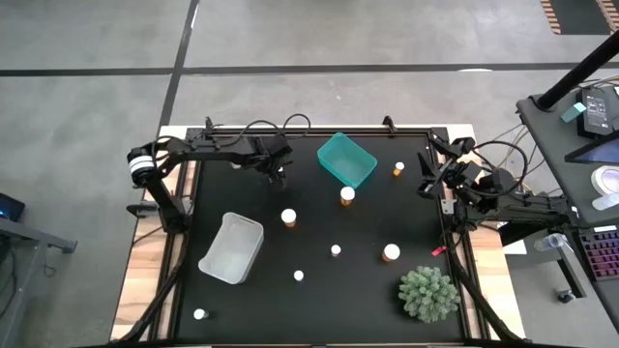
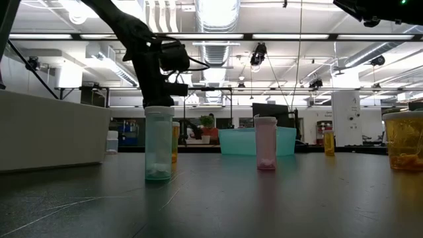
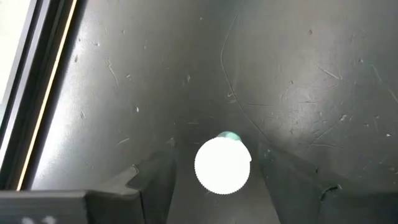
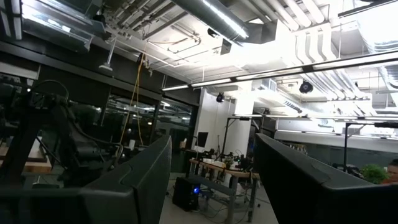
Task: Pick and place medicine bottles into bin by pill shape (circle, oval)
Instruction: Put the top blue tablet bottle into the gray bin
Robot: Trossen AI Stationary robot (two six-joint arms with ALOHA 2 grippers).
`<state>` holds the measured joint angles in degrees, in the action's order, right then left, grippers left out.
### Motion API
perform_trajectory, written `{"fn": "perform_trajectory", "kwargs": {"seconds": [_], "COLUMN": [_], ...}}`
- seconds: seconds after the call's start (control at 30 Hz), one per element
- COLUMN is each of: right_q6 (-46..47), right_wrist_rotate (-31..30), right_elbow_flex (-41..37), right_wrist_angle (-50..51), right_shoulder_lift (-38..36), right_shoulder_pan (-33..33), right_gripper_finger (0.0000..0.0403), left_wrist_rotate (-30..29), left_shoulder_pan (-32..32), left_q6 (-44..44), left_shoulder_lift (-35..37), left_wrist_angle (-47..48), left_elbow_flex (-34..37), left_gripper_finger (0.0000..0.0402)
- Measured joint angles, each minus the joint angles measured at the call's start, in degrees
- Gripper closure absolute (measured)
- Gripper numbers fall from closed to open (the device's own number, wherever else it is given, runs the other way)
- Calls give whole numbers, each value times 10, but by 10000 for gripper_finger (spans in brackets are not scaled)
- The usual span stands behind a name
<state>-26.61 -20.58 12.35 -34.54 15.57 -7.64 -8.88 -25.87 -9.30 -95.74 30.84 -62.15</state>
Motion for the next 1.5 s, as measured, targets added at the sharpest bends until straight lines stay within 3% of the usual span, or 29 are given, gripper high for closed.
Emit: {"fn": "perform_trajectory", "kwargs": {"seconds": [0.37, 0.57, 0.8, 1.2, 1.5], "right_q6": [-3, -10, -11, -11, -5], "right_wrist_rotate": [0, 0, 0, 0, 0], "right_elbow_flex": [1, 1, 1, 0, 0], "right_wrist_angle": [0, 0, 0, 0, 0], "right_shoulder_lift": [0, 0, 0, 0, 0], "right_shoulder_pan": [0, 0, 0, 0, 0], "right_gripper_finger": [184, 184, 184, 184, 184], "left_wrist_rotate": [0, -28, -79, -79, -61], "left_shoulder_pan": [1, 18, 88, 288, 451], "left_q6": [4, 33, 86, 313, 598], "left_shoulder_lift": [1, 25, 90, 183, 185], "left_wrist_angle": [1, 19, 97, 218, 387], "left_elbow_flex": [0, -15, -62, -156, -160], "left_gripper_finger": [314, 323, 315, 312, 311]}}
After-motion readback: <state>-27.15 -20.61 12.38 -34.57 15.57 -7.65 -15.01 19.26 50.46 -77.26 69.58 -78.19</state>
